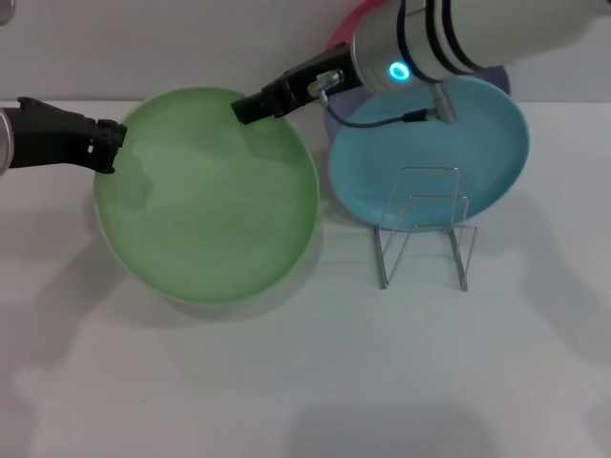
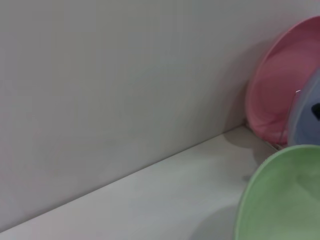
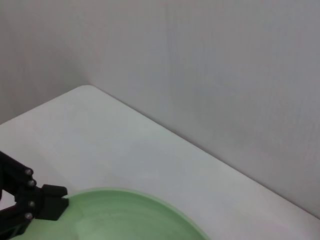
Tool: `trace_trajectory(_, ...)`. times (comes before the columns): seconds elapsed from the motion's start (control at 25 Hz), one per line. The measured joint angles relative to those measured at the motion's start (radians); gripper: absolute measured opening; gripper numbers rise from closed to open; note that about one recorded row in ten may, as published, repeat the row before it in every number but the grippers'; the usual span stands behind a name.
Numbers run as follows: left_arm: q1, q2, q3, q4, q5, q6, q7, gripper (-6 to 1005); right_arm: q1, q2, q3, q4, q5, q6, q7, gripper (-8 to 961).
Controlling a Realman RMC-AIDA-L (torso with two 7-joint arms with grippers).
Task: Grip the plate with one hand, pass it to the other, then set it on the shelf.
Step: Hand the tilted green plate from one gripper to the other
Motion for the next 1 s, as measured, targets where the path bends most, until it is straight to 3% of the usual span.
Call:
trace_trajectory(0.96, -0.001, 0.002, 0.011, 0.002, -0.011, 0.0, 0.003, 88, 0.02, 0.0, -0.05, -0.106, 0.032, -0.075, -0.052, 710)
trace_trajectory(1.0, -0.001, 0.002, 0.011, 0.002, -0.011, 0.0, 0.003, 88, 0.019, 0.0, -0.053, -0.106, 0.032, -0.078, -0.053, 665)
